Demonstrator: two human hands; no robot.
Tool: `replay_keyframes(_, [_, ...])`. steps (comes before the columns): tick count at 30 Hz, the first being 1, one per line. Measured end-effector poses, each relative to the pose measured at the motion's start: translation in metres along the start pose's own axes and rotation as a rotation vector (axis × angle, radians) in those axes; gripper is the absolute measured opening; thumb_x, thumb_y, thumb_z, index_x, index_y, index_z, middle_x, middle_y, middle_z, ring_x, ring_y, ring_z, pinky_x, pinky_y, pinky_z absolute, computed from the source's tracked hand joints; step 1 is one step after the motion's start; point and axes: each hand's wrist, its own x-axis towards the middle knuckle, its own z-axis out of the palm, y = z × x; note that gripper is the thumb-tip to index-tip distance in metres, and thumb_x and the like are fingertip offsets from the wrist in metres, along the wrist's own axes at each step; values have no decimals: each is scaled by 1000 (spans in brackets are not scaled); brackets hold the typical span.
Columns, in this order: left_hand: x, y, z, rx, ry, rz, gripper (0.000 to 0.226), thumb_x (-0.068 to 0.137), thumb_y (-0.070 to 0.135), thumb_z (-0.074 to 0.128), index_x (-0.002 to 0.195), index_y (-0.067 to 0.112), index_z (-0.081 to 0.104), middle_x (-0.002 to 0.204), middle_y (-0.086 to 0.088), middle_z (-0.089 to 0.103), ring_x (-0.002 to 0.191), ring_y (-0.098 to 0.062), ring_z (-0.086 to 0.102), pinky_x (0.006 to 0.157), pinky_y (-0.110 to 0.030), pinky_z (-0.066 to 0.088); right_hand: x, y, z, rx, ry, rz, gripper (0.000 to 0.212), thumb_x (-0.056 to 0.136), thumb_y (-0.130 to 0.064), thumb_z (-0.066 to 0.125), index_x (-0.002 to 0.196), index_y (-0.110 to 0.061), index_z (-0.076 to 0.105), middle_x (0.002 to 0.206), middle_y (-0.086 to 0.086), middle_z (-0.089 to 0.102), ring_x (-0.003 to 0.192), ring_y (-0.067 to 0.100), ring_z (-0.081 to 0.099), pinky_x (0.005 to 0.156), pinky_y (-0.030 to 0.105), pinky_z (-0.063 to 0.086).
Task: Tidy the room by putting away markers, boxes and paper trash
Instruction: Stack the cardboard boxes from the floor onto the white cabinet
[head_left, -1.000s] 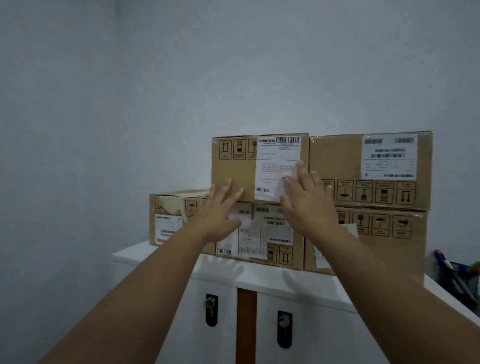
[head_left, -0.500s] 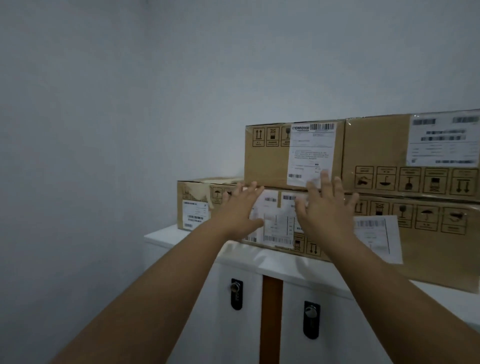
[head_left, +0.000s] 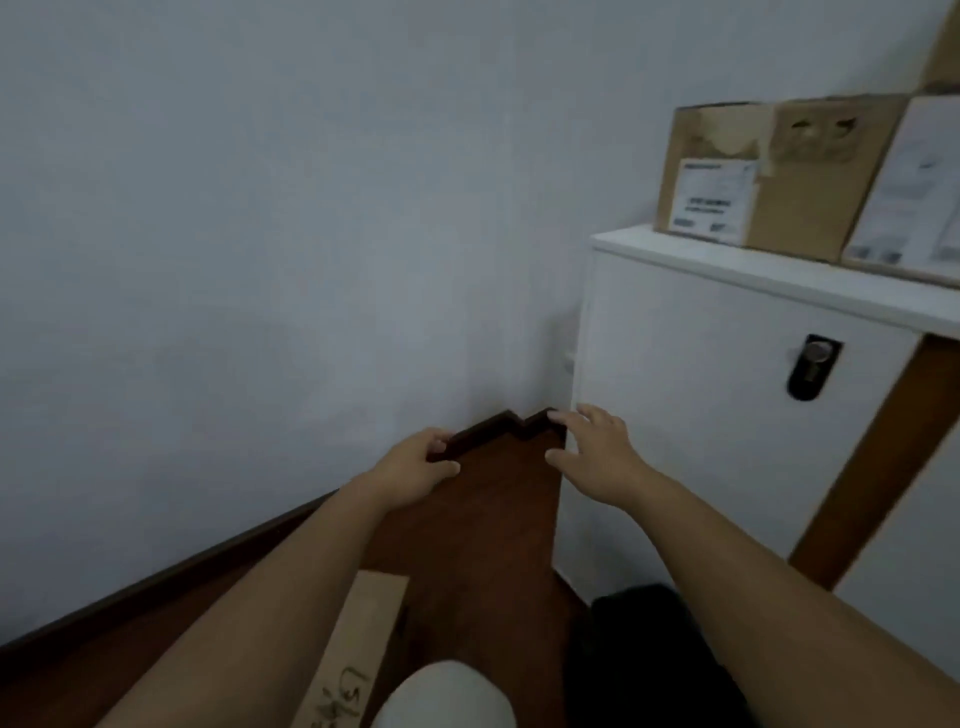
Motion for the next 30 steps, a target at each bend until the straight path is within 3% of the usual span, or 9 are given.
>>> replay_keyframes(3, [-27, -94, -20, -28, 16, -198, 50, 89, 34, 66, 136, 29, 48, 135, 0, 51, 108, -15, 56, 76, -20, 47, 17, -15, 82, 103, -272, 75, 63, 89, -47, 53, 147, -32, 31, 155, 8, 26, 141, 32, 25, 116, 44, 26])
replay_keyframes(5, [-43, -150, -29, -70, 45, -308, 47, 87, 35, 69, 131, 29, 51, 132, -1, 54, 110, -17, 57, 86, -28, 51, 24, -21, 131, 177, -391, 133, 62, 89, -45, 55, 146, -33, 34, 152, 7, 34, 134, 29, 37, 106, 37, 38])
replay_keyframes(9, [-77, -247, -28, -83, 55, -554, 51, 86, 37, 67, 133, 28, 50, 129, -1, 56, 103, -16, 60, 74, -27, 50, 30, -22, 225, 243, -593, 206, 56, 91, -36, 58, 143, -24, 41, 151, 2, 39, 132, 20, 43, 96, 25, 36])
replay_keyframes(15, [-124, -366, 6, -101, 2, -840, 69, 86, 21, 70, 147, 14, 39, 145, -13, 47, 125, -27, 52, 95, -25, 41, 14, -7, 343, 242, -817, 324, 51, 93, -28, 57, 141, -14, 46, 147, 7, 44, 130, 21, 45, 102, 29, 37])
replay_keyframes(19, [-141, -423, 25, -103, 46, -931, 68, 82, 22, 71, 144, 10, 45, 148, -17, 44, 134, -32, 43, 111, -39, 36, -1, 12, 402, 355, -881, 470, 43, 93, -21, 59, 134, -12, 53, 127, 4, 58, 106, 13, 56, 81, 22, 44])
replay_keyframes(22, [-142, -465, 35, -21, 99, -1015, 87, 84, 38, 69, 152, 7, 25, 160, -15, 23, 148, -29, 16, 119, -40, 20, -7, 20, 439, 418, -949, 517, 35, 90, -19, 61, 125, -14, 60, 103, -6, 62, 88, 2, 59, 65, 14, 44])
replay_keyframes(25, [-140, -485, 46, -205, 193, -1032, 90, 77, 29, 80, 149, 7, 30, 152, -12, 40, 139, -28, 38, 113, -45, 34, -6, 24, 453, 509, -934, 591, 7, 88, -18, 65, 89, -18, 72, 79, -1, 68, 68, 9, 60, 61, 19, 48])
replay_keyframes(27, [-141, -490, 55, -197, 216, -1008, 75, 72, 26, 82, 138, 18, 46, 139, -5, 51, 122, -22, 54, 104, -40, 44, -6, 28, 460, 583, -922, 631, 21, 87, -18, 63, 67, -19, 69, 69, 4, 63, 64, 16, 54, 66, 29, 42])
replay_keyframes(30, [-143, -491, 68, -103, 191, -1024, 96, 72, 38, 81, 152, 25, 30, 146, -7, 33, 131, -25, 43, 108, -39, 35, -5, 32, 472, 685, -850, 702, 17, 90, -19, 61, 78, -14, 71, 77, 12, 61, 71, 21, 53, 72, 33, 40])
